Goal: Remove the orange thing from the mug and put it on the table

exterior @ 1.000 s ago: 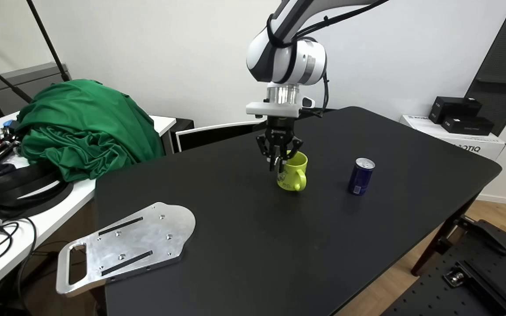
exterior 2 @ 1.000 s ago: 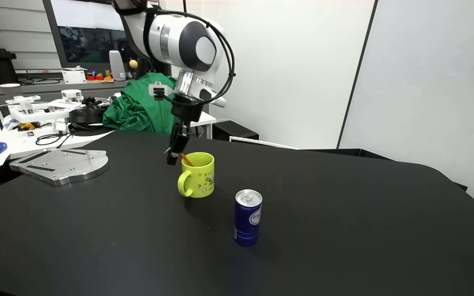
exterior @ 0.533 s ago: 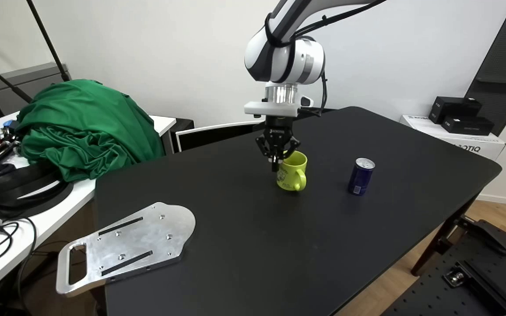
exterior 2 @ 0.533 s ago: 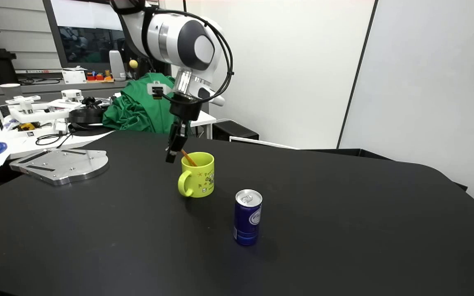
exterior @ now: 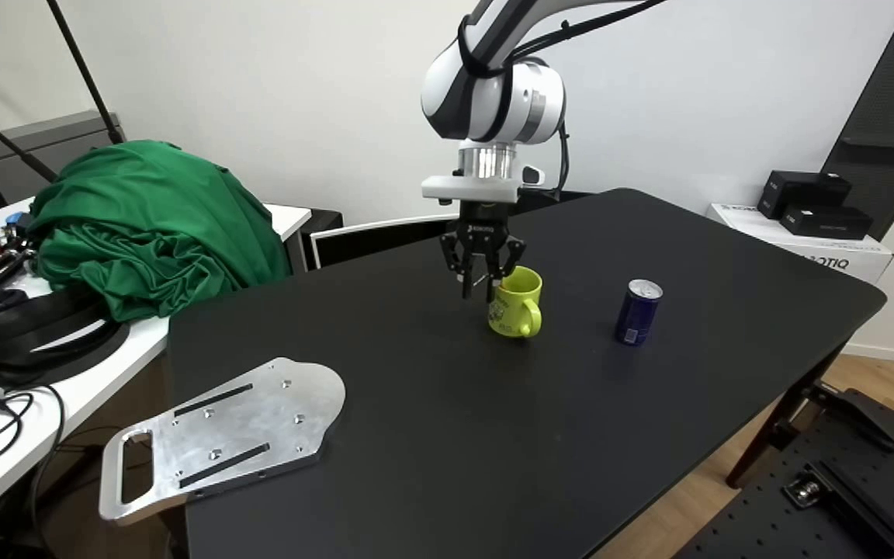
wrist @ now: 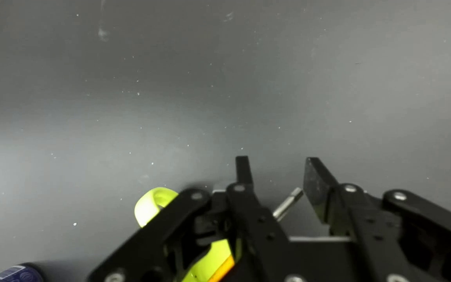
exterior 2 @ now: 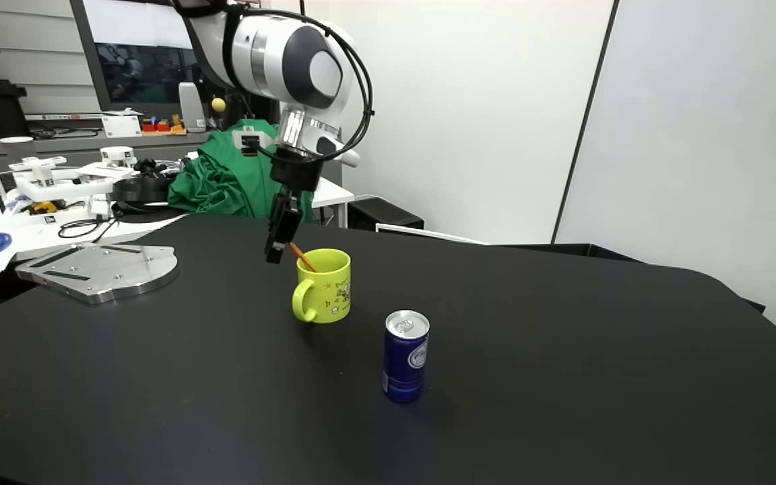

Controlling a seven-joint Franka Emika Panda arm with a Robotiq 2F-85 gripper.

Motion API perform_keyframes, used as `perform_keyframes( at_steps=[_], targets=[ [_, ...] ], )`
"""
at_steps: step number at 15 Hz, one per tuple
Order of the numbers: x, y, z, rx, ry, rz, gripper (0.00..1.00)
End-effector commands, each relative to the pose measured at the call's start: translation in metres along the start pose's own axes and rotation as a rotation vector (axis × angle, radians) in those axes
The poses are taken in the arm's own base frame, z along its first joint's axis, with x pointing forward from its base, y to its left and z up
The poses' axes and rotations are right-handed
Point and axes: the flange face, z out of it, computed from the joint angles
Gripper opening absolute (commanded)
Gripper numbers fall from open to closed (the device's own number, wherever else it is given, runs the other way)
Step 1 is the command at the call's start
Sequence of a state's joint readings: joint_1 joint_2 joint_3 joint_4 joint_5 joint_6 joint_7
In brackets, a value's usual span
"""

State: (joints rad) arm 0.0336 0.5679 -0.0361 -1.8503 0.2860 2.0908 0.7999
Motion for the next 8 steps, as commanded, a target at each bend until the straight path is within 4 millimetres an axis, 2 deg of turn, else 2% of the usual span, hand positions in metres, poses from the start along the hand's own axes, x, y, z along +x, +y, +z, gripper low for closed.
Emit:
perform_keyframes(
  at_steps=[1, 3, 8],
  targets=[
    [-0.0044, -0.0025, -0.0128, -0.01, 0.032, -0.016, 0.16],
    [-0.0064, -0.0032, -0.0121, -0.017, 0.036, -0.024, 0.01],
    [-0.0087, -0.0035, -0.0106, -0.031, 0.046, -0.036, 0.02]
  ],
)
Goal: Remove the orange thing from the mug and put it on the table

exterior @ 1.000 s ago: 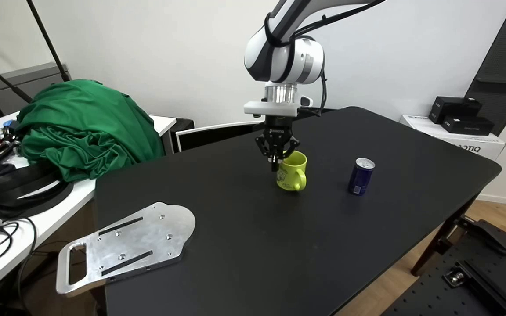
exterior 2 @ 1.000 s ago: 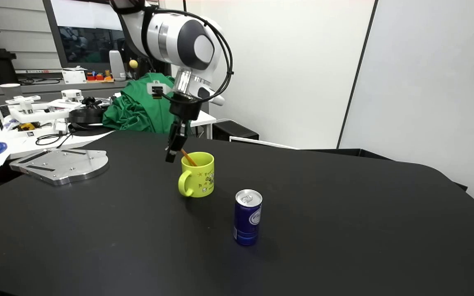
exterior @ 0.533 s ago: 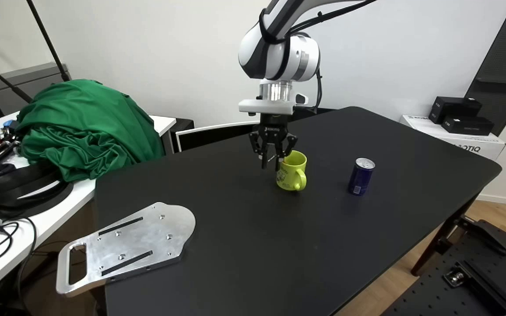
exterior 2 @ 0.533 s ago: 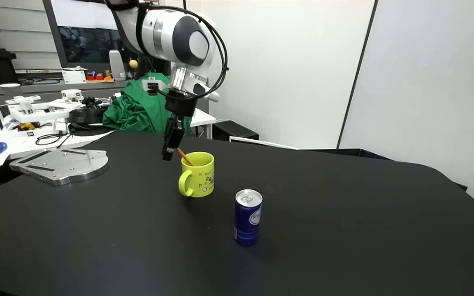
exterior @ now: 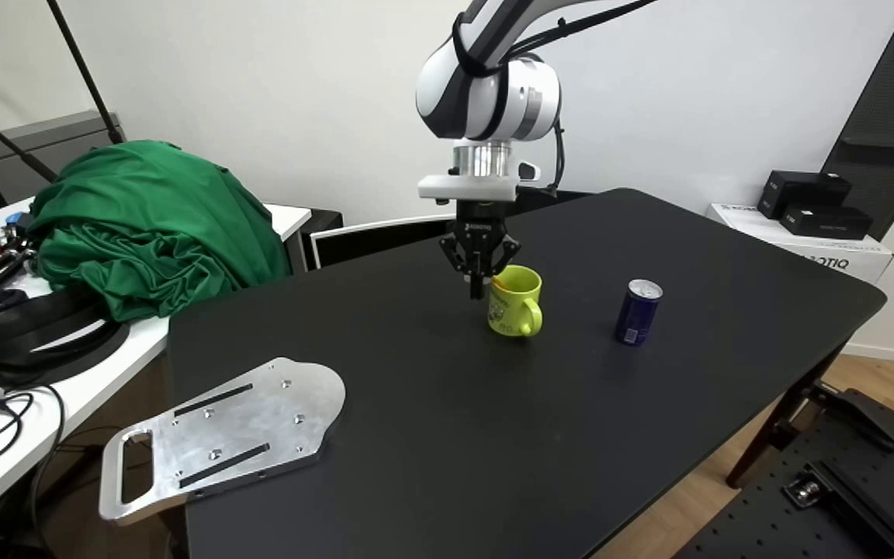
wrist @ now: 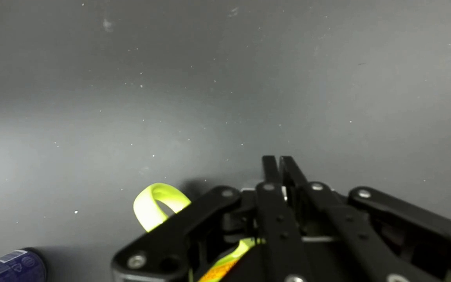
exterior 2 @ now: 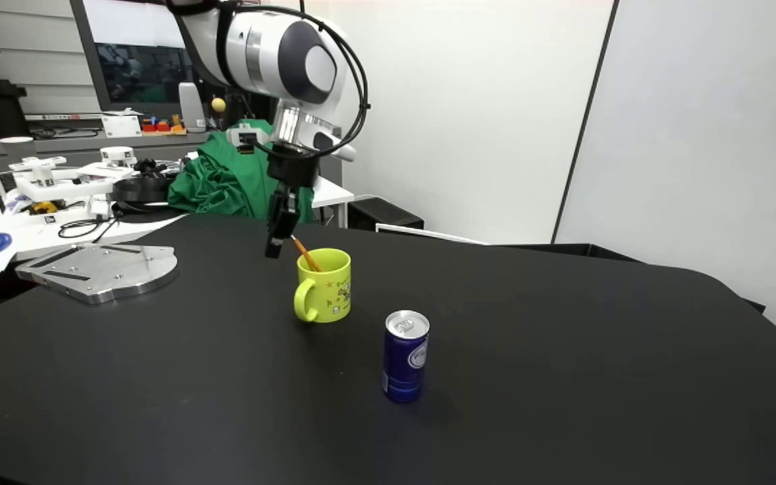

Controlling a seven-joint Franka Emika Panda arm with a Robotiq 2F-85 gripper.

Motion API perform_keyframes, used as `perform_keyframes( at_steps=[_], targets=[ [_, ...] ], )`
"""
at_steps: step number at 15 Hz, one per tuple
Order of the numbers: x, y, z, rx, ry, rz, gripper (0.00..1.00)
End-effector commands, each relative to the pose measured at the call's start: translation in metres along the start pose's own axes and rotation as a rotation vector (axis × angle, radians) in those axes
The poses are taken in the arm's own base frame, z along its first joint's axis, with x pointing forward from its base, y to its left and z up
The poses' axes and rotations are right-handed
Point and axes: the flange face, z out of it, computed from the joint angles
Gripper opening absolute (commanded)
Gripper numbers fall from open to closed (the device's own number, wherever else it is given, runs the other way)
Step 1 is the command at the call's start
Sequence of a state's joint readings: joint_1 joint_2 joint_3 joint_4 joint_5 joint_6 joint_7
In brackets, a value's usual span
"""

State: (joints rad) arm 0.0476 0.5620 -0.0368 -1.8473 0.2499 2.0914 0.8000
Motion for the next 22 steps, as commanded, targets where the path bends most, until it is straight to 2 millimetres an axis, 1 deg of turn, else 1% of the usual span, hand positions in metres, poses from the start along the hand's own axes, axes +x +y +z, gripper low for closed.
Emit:
perform_keyframes(
  at_steps=[1, 3, 5, 12, 15, 16, 19, 22],
  targets=[
    [-0.003, 0.001, -0.009, -0.014, 0.018, -0.007, 0.02],
    [-0.01, 0.001, -0.017, -0.032, -0.012, -0.037, 0.02],
    [-0.02, 0.002, -0.029, -0.05, -0.029, -0.068, 0.02],
    [-0.055, 0.001, -0.09, -0.039, -0.056, -0.117, 0.02],
    [-0.07, 0.002, -0.11, -0.029, -0.054, -0.142, 0.02],
    [-0.073, 0.002, -0.115, -0.032, -0.024, -0.145, 0.02],
    [-0.073, 0.006, -0.129, -0.037, 0.109, -0.152, 0.02],
    [-0.056, 0.013, -0.144, -0.041, 0.28, -0.166, 0.02]
  ],
)
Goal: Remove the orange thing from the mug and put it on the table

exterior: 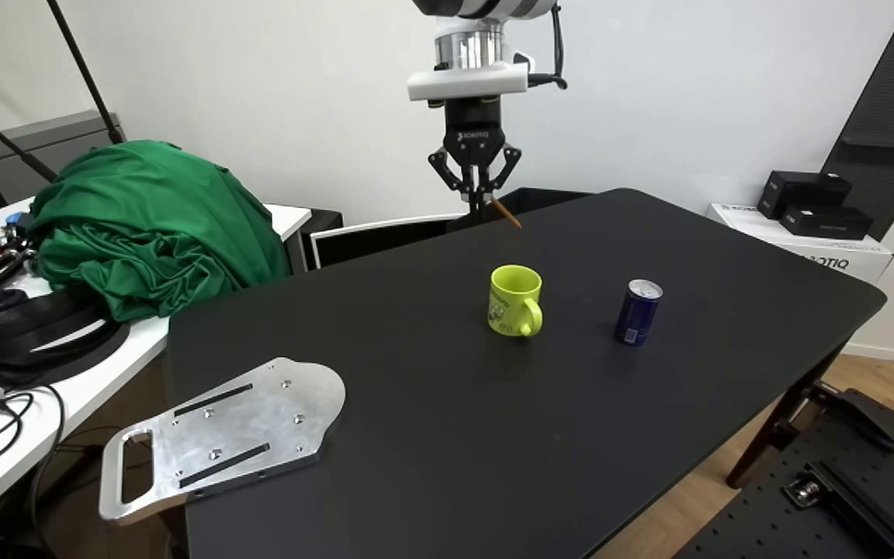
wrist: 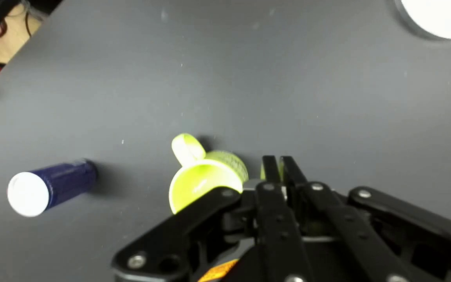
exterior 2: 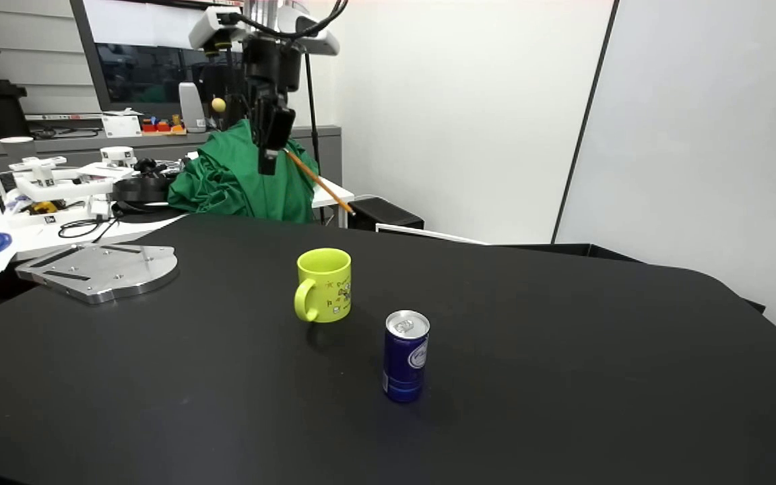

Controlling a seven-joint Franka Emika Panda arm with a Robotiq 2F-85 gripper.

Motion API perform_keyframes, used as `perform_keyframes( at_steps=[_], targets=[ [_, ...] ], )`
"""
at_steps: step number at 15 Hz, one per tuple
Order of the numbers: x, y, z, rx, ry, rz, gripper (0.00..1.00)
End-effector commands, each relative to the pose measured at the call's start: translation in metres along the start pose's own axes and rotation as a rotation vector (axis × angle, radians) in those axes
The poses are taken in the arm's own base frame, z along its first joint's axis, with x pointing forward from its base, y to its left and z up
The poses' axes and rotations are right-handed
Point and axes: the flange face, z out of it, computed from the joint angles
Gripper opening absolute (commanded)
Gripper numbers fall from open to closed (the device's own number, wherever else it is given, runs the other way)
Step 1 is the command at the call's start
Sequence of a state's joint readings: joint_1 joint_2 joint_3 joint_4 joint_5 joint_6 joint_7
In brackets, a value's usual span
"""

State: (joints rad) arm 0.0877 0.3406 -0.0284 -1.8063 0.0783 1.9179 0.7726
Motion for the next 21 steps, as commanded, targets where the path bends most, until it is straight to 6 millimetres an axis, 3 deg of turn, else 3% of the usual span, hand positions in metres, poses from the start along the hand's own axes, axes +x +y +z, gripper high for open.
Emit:
perform_keyframes(
  at_steps=[1, 5, 11, 16, 21],
  targets=[
    [0.014, 0.019, -0.016, -0.014, 0.166, 0.025, 0.02],
    [0.052, 0.047, -0.024, 0.007, 0.278, 0.081, 0.02],
    [0.118, 0.108, -0.025, 0.056, 0.378, 0.209, 0.02],
    [0.155, 0.16, -0.008, 0.043, 0.444, 0.28, 0.02],
    [0.184, 0.179, 0.032, 0.039, 0.461, 0.296, 0.02]
  ],
)
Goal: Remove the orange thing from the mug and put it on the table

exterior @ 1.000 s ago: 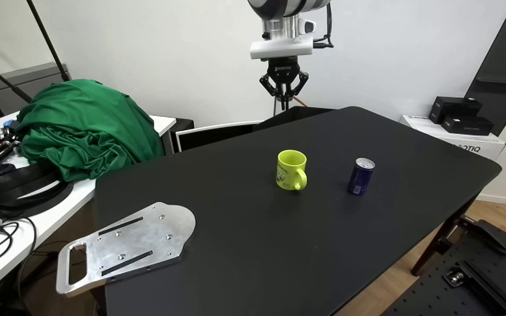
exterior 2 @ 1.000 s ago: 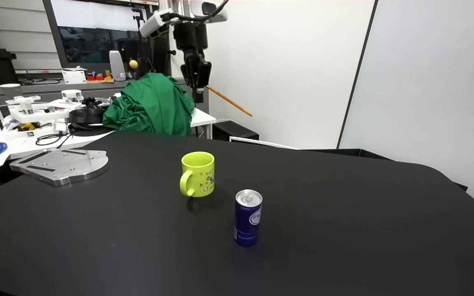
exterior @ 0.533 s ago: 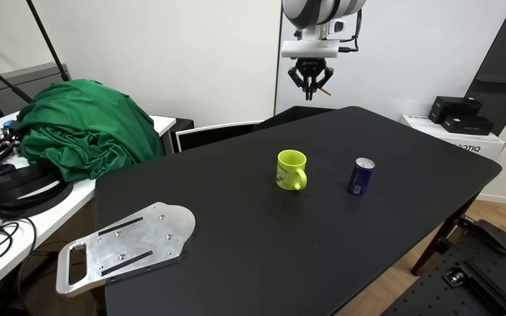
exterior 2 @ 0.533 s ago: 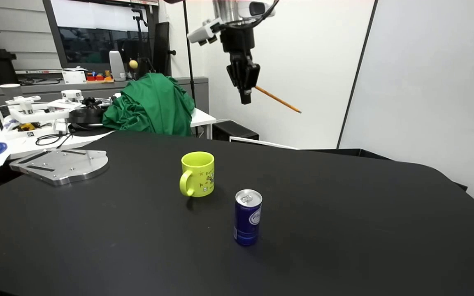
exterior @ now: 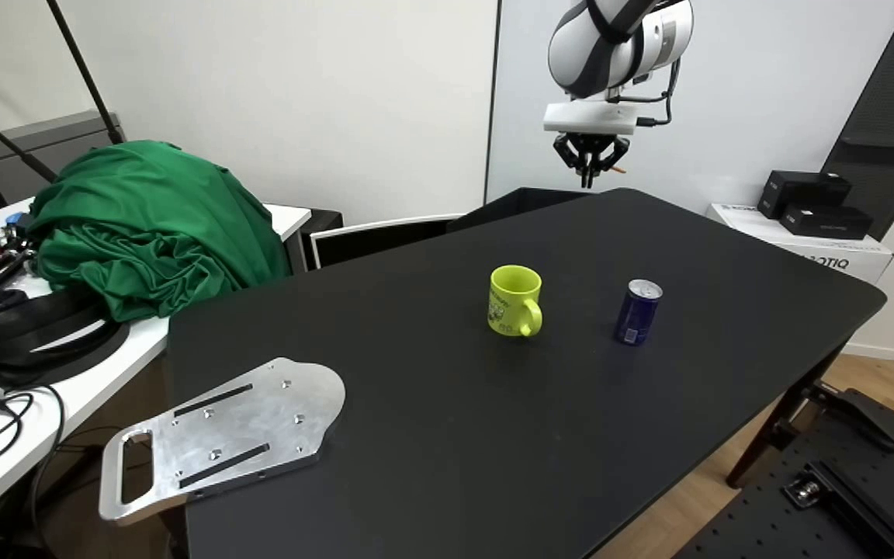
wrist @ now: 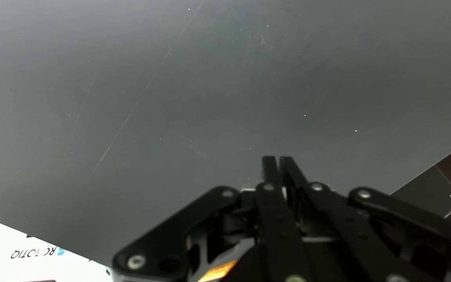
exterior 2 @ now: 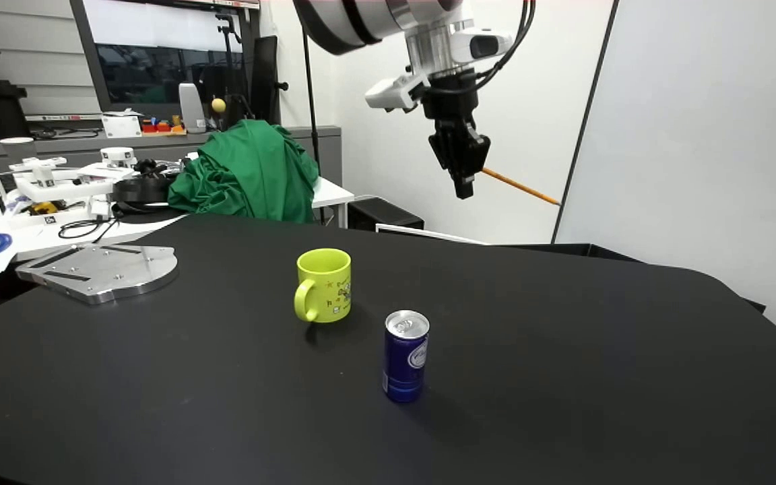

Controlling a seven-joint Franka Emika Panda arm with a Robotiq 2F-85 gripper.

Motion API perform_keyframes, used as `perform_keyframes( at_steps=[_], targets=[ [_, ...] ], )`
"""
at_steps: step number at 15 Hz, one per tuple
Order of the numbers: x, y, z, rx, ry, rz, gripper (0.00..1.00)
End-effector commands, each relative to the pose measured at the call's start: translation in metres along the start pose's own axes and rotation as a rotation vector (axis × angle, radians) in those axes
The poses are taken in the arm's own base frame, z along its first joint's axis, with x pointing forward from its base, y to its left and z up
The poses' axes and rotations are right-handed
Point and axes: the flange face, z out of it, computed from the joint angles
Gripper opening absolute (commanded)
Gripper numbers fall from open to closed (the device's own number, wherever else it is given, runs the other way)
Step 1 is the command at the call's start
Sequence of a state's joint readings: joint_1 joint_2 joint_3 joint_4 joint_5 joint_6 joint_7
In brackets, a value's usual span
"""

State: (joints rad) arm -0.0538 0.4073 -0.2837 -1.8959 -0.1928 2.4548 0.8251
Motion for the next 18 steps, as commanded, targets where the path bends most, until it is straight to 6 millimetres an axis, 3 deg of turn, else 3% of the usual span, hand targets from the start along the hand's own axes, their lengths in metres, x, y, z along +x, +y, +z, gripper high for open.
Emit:
perform_keyframes(
  at_steps=[1, 9, 18],
  targets=[
    [0.002, 0.002, 0.033, -0.01, -0.01, 0.03, 0.02],
    [-0.008, -0.002, 0.102, -0.042, -0.062, 0.055, 0.02],
    [-0.016, -0.002, 0.16, -0.095, -0.101, 0.083, 0.02]
  ],
)
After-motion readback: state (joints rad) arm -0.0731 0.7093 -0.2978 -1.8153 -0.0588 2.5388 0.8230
